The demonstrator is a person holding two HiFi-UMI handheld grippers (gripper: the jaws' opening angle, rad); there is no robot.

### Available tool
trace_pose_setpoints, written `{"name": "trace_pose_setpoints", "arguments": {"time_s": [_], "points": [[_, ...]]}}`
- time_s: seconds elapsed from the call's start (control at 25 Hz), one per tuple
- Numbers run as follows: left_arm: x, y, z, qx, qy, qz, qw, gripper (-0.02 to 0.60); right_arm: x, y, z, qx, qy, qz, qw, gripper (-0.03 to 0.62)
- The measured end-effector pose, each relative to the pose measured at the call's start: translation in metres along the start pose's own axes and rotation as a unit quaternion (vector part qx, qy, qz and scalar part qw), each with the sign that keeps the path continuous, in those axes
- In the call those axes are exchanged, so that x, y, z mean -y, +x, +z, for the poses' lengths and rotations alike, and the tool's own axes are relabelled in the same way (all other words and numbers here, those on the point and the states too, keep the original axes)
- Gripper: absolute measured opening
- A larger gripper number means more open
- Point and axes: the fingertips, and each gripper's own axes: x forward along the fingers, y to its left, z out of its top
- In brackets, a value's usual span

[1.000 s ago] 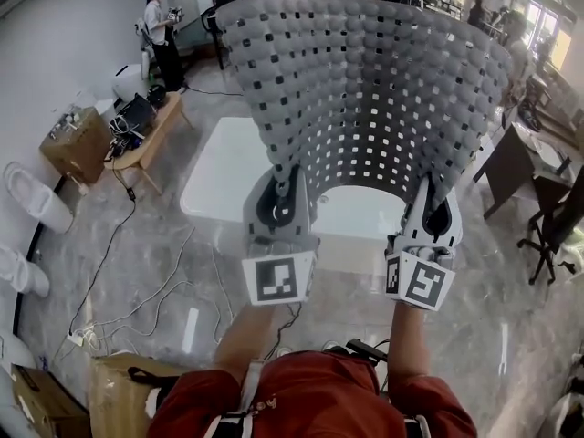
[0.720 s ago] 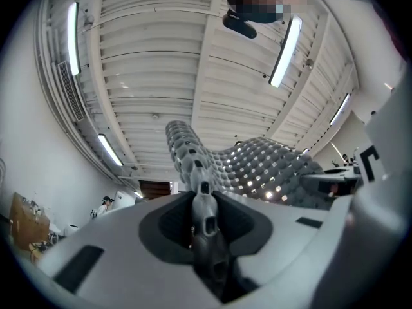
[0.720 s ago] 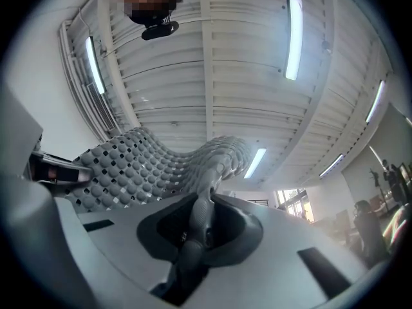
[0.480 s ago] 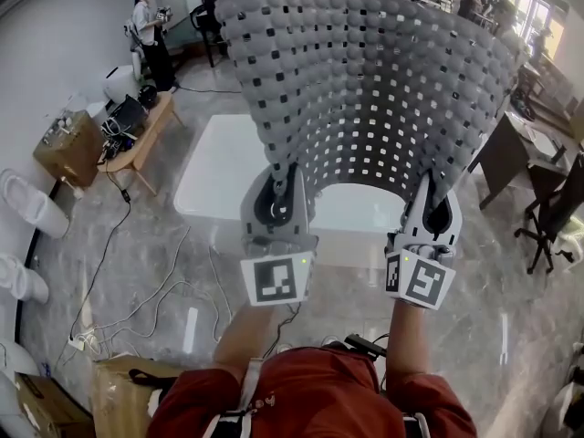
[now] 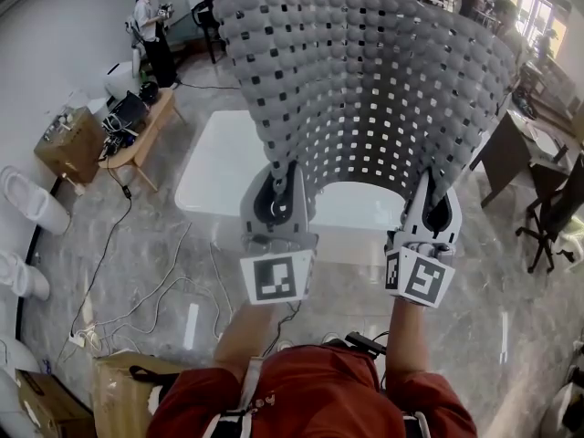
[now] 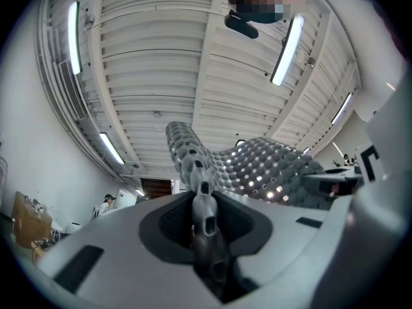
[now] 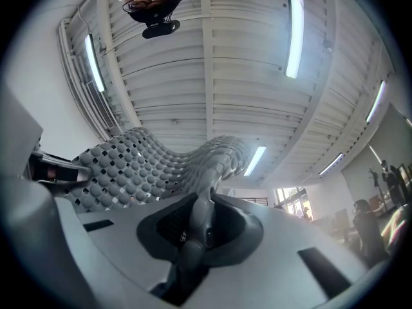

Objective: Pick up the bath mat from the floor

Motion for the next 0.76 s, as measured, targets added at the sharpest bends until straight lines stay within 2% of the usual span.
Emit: {"name": "trace_pose_setpoints", "arguments": {"time_s": [0.16, 0.48, 0.76], "points": [[0.013, 0.006, 0.001, -0.005, 0.002, 0.001, 1.0, 0.087, 0.013, 0.003, -0.001, -0.004, 0.0, 0.002, 1.0, 0.051], [0.005, 0.002, 0.002, -0.004, -0.002, -0.002, 1.0, 0.087, 0.003, 0.001, 0.003, -0.004, -0.007, 0.0, 1.0, 0.052], [0.017, 0.001, 0.002, -0.003, 0.002, -0.004, 1.0, 0.087, 0.014, -0.006, 0.0, -0.007, -0.011, -0.002, 1.0, 0.051]]}}
